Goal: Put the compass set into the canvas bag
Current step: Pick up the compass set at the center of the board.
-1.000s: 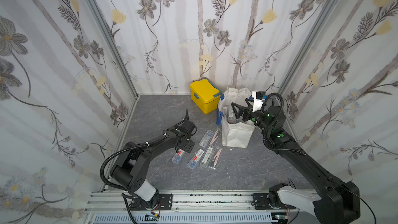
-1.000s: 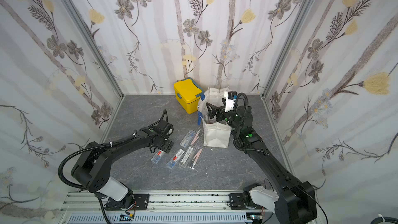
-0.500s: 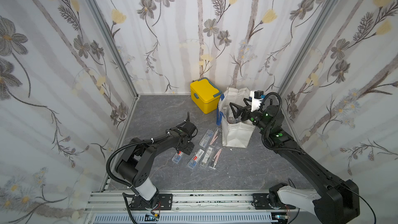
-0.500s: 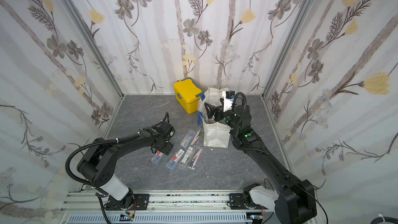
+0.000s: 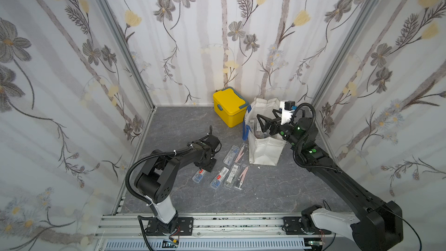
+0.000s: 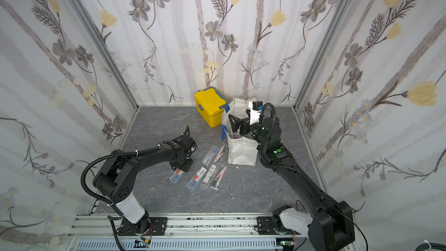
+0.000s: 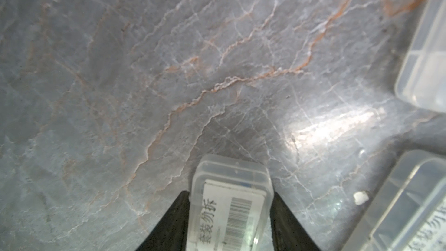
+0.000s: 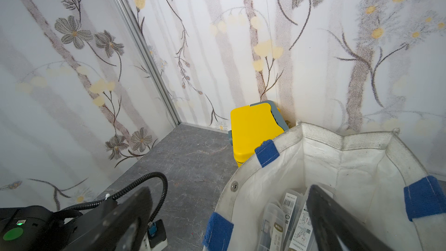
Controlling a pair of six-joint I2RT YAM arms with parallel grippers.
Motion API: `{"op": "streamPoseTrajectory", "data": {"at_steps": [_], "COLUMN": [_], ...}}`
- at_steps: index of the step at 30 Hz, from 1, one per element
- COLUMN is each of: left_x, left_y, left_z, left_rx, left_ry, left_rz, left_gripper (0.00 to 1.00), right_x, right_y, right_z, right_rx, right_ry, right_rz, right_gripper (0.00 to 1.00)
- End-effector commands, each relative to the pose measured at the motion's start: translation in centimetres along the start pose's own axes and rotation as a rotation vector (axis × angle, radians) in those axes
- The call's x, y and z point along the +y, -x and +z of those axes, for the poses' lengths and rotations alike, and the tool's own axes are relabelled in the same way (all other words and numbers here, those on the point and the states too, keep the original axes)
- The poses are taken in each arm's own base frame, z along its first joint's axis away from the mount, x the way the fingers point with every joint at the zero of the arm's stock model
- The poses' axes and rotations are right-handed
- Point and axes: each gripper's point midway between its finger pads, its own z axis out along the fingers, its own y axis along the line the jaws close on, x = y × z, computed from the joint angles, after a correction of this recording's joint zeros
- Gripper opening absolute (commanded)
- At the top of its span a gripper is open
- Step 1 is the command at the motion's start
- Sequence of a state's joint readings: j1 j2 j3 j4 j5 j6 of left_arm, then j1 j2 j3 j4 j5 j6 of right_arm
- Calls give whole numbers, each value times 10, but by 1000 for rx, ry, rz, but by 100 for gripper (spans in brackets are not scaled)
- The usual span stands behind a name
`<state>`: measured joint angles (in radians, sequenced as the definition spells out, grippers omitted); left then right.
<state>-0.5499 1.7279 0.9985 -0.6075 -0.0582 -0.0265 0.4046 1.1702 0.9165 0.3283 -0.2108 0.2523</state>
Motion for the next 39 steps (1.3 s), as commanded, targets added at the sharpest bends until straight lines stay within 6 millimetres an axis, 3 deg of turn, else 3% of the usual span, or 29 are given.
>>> {"op": "streamPoseTrajectory", "data": {"at_steps": [1,8,17,29,33,39], "left_x": [7,6,6,15,16,32], "left_y": [-13,-4,33,115,138,160], "left_z": [6,4,-20,-95,-129,-183], "left_rx": [54,27,-107,-460,-590,-792], "left_ry": [39,35,16,-39,-92,-138], "left_rz": [13,0,-40,-293,-380,-505], "left_gripper": [46,35,35,35,35,33], "right_x": [4,6,11,44,63,87], "right_y": [12,13,14,-5,-18,-40], "right_z": [1,3,2,12,18,30], "right_rx": [-37,-39,-40,17,36,90], "right_ry": [13,20,43,132,182,259], "right_rz": [-12,-18,-38,-111,-105,-87], "right_gripper": [100,100,99,99,100,96]}}
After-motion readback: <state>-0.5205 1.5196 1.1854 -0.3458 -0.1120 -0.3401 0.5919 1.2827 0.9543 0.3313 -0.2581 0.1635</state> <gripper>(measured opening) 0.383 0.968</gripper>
